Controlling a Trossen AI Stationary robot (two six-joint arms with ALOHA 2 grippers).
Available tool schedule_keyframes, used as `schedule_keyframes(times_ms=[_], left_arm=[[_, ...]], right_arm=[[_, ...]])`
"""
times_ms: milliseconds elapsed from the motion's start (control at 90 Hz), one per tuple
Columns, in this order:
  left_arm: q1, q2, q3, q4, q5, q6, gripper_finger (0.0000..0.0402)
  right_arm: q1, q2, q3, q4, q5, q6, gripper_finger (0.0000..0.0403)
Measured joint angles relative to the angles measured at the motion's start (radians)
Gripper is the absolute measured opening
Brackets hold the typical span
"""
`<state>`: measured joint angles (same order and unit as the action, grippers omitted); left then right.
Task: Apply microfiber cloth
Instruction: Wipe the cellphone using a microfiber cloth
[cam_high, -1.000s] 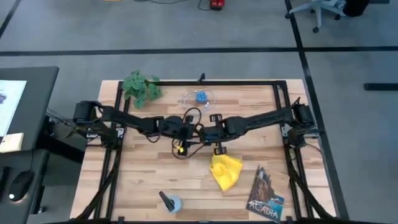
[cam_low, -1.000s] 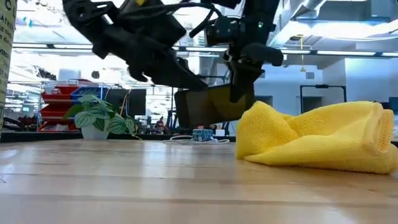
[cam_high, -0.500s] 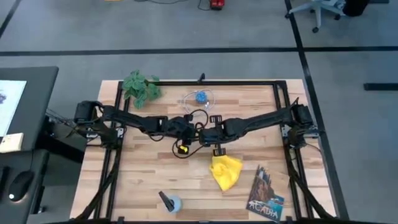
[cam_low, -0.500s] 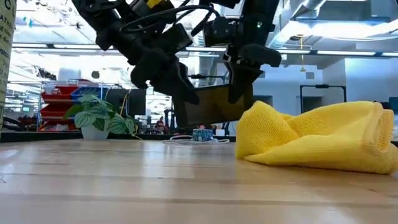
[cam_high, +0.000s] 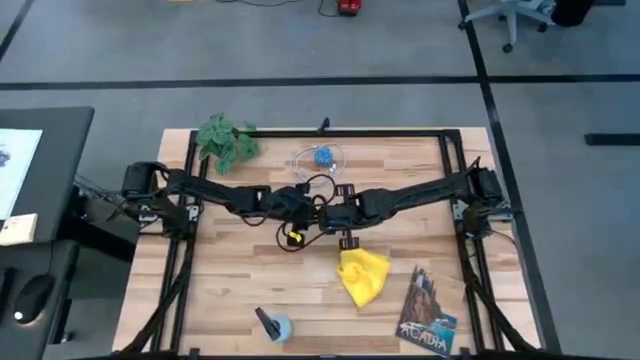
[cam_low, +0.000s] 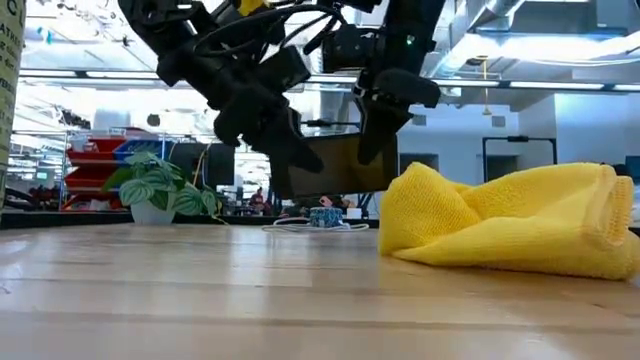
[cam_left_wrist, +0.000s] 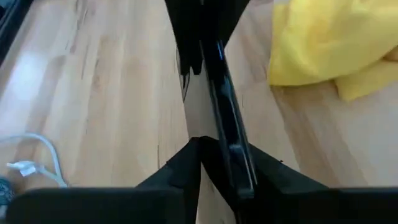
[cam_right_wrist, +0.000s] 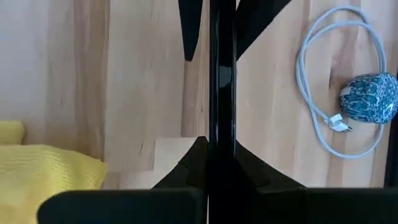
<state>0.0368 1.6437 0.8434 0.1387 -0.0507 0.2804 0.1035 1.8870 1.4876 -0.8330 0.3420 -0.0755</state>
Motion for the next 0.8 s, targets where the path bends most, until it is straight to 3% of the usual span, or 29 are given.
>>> schedule_keyframes(times_ms=[156, 289, 422, 522, 622, 700, 800], left_arm=[[0.0, 0.041, 0.002, 0.014, -0.044, -0.001, 0.0015], [-0.001, 0.058, 0.002, 0.022, -0.054, -0.055, 0.0009], [0.009, 0.061, -0.001, -0.013, -0.034, -0.111, 0.0005], [0.023, 0.066, -0.005, -0.048, -0.041, -0.146, 0.0003], [0.046, 0.06, -0.033, -0.012, -0.037, -0.209, 0.0002], [0.068, 0.06, -0.074, 0.018, 0.003, -0.258, 0.0002], [0.102, 0.058, -0.153, 0.187, 0.106, -0.311, 0.0002]], right_arm=[[-0.001, 0.002, -0.003, -0.003, -0.008, 0.022, 0.0016], [-0.002, 0.002, -0.003, -0.002, -0.011, 0.005, 0.0032], [0.01, -0.001, 0.0, -0.002, 0.002, -0.087, 0.0091], [0.01, -0.003, 0.008, -0.005, 0.005, -0.085, 0.0154], [0.018, -0.008, 0.042, -0.091, 0.09, -0.003, 0.0208], [0.024, -0.028, 0.067, -0.168, 0.106, 0.06, 0.023], [0.062, -0.082, 0.027, -0.188, 0.097, 0.136, 0.0236]])
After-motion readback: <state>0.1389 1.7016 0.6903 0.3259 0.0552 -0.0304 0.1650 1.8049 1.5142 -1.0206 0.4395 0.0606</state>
